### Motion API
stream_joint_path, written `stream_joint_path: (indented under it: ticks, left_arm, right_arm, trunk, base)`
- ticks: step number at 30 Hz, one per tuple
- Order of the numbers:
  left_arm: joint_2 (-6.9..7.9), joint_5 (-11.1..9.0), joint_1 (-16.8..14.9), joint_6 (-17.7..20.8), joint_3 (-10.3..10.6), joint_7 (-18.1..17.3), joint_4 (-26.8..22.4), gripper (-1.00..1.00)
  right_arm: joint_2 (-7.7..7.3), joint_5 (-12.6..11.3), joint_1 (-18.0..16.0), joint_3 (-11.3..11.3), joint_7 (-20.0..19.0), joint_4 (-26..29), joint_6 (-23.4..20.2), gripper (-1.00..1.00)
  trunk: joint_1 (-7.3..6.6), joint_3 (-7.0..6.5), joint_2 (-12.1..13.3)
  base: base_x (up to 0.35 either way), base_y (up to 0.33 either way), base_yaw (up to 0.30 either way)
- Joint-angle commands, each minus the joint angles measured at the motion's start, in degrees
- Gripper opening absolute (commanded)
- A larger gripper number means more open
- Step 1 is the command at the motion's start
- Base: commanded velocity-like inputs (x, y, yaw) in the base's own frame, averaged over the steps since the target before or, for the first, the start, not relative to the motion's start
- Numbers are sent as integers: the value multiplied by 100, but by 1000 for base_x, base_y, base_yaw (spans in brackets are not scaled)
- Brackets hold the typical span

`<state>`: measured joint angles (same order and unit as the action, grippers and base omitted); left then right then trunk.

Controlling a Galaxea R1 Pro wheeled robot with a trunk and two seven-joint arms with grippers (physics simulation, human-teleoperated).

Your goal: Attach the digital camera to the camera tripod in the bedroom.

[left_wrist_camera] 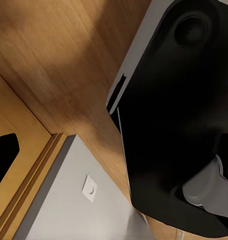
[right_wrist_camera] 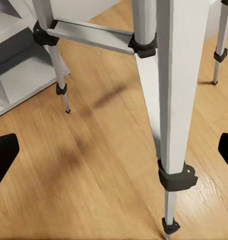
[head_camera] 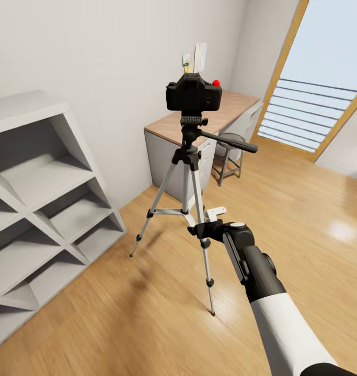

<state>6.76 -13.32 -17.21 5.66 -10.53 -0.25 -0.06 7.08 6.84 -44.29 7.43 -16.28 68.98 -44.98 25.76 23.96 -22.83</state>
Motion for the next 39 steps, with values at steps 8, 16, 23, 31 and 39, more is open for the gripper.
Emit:
stream_joint_path:
  ticks: [8, 16, 23, 31, 39]
  left_arm:
    - [0, -10, -3, 23, -40, -1, -2, 100]
    - [0, -12, -5, 23, -42, -4, -2, 100]
    - [0, -10, -3, 20, -41, -2, -2, 100]
    - [20, 0, -3, -118, -45, -1, -5, 100]
    - [6, -11, -2, -528, -45, -1, 4, 100]
  right_arm:
    - [-97, 67, 79, -17, -53, -89, 17, 100]
    - [-599, 58, 695, -14, -87, -470, 39, 100]
    - [-858, 31, 1001, -33, -101, -1309, 162, 100]
    - [-1131, -45, 1059, -45, -108, -3463, 893, 100]
    - [-1228, -134, 1070, -36, -61, -6162, 2765, 100]
  trunk:
    - [2, 8, -9]
    - [2, 8, -9]
    - [2, 8, -9]
    - [2, 8, -9]
    - [2, 8, -9]
  base:
    - [-13, 0, 0]
    - [-2, 0, 0]
    - [0, 0, 0]
    - [0, 0, 0]
    - [0, 0, 0]
